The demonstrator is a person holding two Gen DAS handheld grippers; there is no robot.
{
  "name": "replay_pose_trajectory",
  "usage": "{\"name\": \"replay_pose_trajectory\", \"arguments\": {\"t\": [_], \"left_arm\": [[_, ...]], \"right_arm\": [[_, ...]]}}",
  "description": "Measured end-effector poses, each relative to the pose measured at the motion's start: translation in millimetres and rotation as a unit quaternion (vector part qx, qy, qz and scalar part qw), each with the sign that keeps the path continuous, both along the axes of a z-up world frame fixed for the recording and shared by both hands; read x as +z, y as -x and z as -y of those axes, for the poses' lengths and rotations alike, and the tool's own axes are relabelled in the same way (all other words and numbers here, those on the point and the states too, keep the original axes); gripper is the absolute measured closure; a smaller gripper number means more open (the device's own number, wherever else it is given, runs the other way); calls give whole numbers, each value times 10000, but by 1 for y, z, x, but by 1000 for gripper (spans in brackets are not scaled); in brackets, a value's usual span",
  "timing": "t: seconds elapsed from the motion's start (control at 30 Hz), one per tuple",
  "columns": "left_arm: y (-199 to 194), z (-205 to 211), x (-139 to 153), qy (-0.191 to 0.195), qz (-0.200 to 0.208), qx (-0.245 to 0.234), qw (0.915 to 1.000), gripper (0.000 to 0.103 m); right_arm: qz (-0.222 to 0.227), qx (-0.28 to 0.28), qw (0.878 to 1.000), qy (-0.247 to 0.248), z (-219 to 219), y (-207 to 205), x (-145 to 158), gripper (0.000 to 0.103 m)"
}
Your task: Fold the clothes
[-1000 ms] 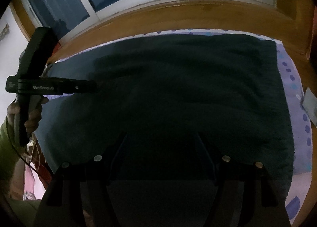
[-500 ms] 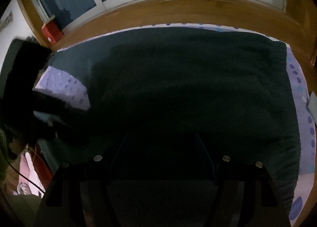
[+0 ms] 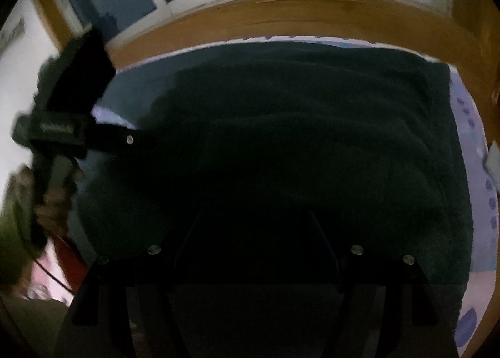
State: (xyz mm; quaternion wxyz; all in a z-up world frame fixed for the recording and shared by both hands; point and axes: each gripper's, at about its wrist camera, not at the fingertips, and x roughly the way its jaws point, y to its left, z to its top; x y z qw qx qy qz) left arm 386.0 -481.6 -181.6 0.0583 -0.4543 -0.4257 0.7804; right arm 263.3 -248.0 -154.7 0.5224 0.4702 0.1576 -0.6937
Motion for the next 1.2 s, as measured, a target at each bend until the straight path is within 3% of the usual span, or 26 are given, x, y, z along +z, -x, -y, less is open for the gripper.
{"name": "replay_pose_trajectory", "arguments": {"t": [0.1, 0.2, 0.27, 0.3, 0.47, 0.7, 0.83, 0.93, 1.13, 1.2], "left_arm": [[5, 5, -4, -278, -60, 372, 9989, 49], [8, 2, -2, -148, -107, 414, 9990, 51], [11, -7, 0, 300, 119, 219, 9992, 77], [11, -12, 1, 462, 235, 86, 9986, 78], [-11, -32, 2, 559, 480, -318, 9968, 80], [-21, -33, -4, 423, 475, -55, 9980, 80], [-19, -34, -4, 448, 506, -10, 9977, 80], [-17, -35, -4, 467, 529, 24, 9975, 80], [-16, -38, -3, 574, 603, 80, 9965, 80], [-17, -40, -3, 621, 632, 97, 9960, 80]], "right_arm": [[220, -204, 9994, 159, -10, 21, 8, 35], [229, -281, 9992, 154, -12, 34, 9, 35], [264, -287, 9992, 74, -11, 37, 3, 35], [295, -266, 9992, 50, -9, 38, 0, 35], [154, -36, 9999, 2, -4, 34, -3, 35], [99, 338, 9994, -57, -1, 40, -1, 35], [105, -115, 9989, 438, -18, 95, 34, 35], [315, -713, 9944, 711, -24, 160, 45, 35], [1200, -1172, 9815, 924, -9, 239, 24, 36], [1134, -1215, 9830, 779, 2, 249, 13, 42]]}}
